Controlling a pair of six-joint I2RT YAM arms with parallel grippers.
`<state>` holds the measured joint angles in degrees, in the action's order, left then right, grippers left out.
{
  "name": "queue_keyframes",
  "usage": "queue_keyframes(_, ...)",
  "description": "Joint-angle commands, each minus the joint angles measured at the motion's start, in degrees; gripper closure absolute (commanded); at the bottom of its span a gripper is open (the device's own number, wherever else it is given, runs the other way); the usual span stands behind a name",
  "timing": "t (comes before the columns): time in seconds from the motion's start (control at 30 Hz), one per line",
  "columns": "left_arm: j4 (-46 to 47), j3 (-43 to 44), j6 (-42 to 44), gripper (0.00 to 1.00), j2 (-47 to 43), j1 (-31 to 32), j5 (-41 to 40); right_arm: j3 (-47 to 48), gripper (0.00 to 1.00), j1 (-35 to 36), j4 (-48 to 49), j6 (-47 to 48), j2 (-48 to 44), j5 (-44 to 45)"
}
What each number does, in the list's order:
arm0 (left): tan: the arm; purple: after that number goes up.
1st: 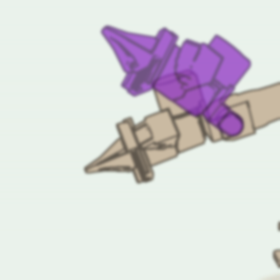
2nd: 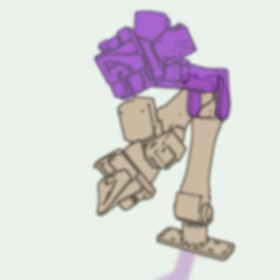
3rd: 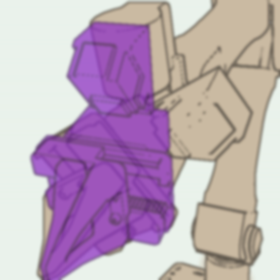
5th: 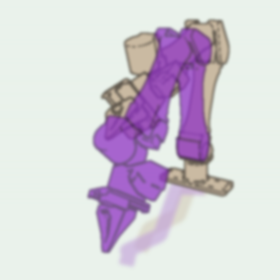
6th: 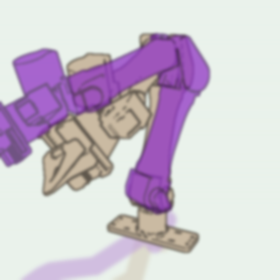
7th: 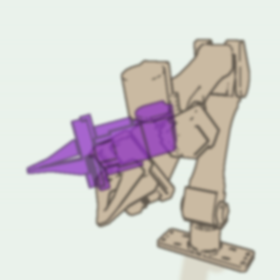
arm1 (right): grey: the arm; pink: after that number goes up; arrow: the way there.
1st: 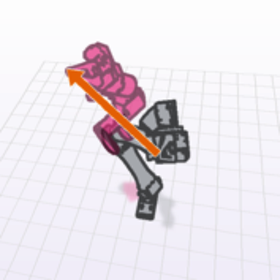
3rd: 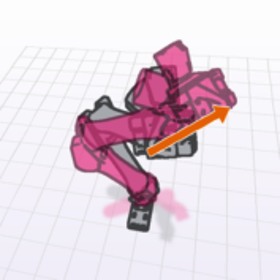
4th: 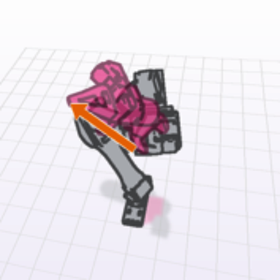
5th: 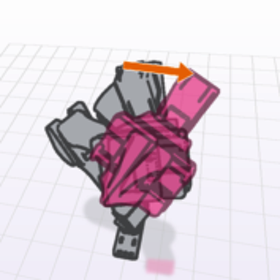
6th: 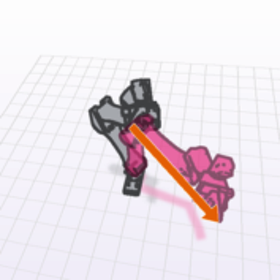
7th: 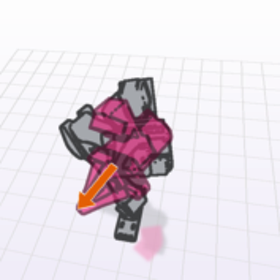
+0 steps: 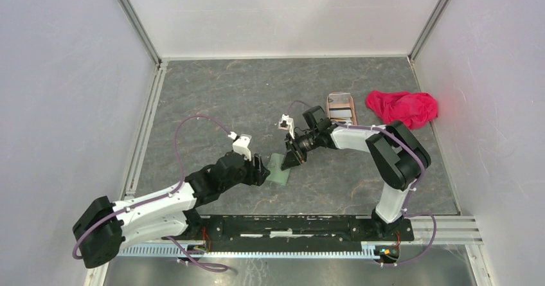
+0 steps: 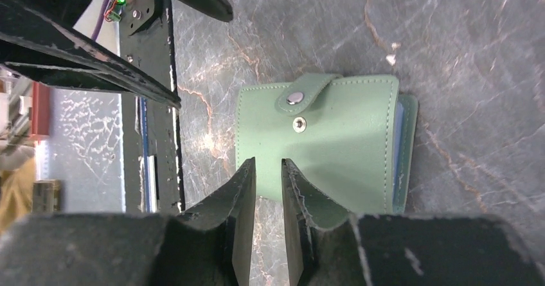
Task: Put the credit cards into the card holder
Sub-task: Close the card holder at the center of the board.
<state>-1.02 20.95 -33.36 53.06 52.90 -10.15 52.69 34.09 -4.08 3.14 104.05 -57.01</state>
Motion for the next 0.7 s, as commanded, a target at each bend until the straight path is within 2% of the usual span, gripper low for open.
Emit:
queue_keyframes(0.0, 2.90, 2.38, 1.43, 0.29, -1.01, 0.27, -4.26, 3.87, 0.73, -0.14, -4.26, 9.30, -4.60, -1.50)
queue_keyframes(0.03, 3.24, 2.84, 1.92, 0.24, -0.76, 0.27, -4.50, 4.44, 0.73, -0.20, -5.34, 10.35, -5.02, -1.00)
queue_keyframes(0.1, 5.77, 2.94, 3.24, 0.07, 0.27, 0.27, -4.56, 5.27, 0.72, -0.32, -7.03, 12.03, -5.26, 0.67)
queue_keyframes(0.13, 6.52, 2.92, 3.85, 0.02, 1.14, 0.25, -4.45, 5.52, 0.72, -0.54, -7.41, 12.15, -5.03, 1.69)
queue_keyframes(0.2, 5.25, 4.66, 6.26, 0.00, 4.05, 0.17, -4.01, 5.87, 0.72, -0.99, -8.29, 12.29, -3.81, 2.45)
queue_keyframes(0.3, -0.93, 10.47, 7.65, 0.05, 9.91, 0.18, -5.08, 6.14, 0.72, -2.04, -8.48, 10.93, -2.32, 2.79)
queue_keyframes(0.37, -3.77, 14.92, 8.38, 0.15, 14.07, 0.27, -4.03, 6.34, 0.74, -2.28, -8.67, 9.96, -1.45, 4.80)
queue_keyframes(0.5, -4.80, 18.59, 8.36, 0.26, 20.30, 0.33, -2.36, 6.26, 0.77, -2.32, -8.05, 7.90, 0.12, 5.15)
queue_keyframes(0.67, -5.56, 19.76, 8.45, 0.38, 22.77, 0.44, -2.49, 6.30, 0.80, -2.31, -7.21, 5.66, 2.44, 3.48)
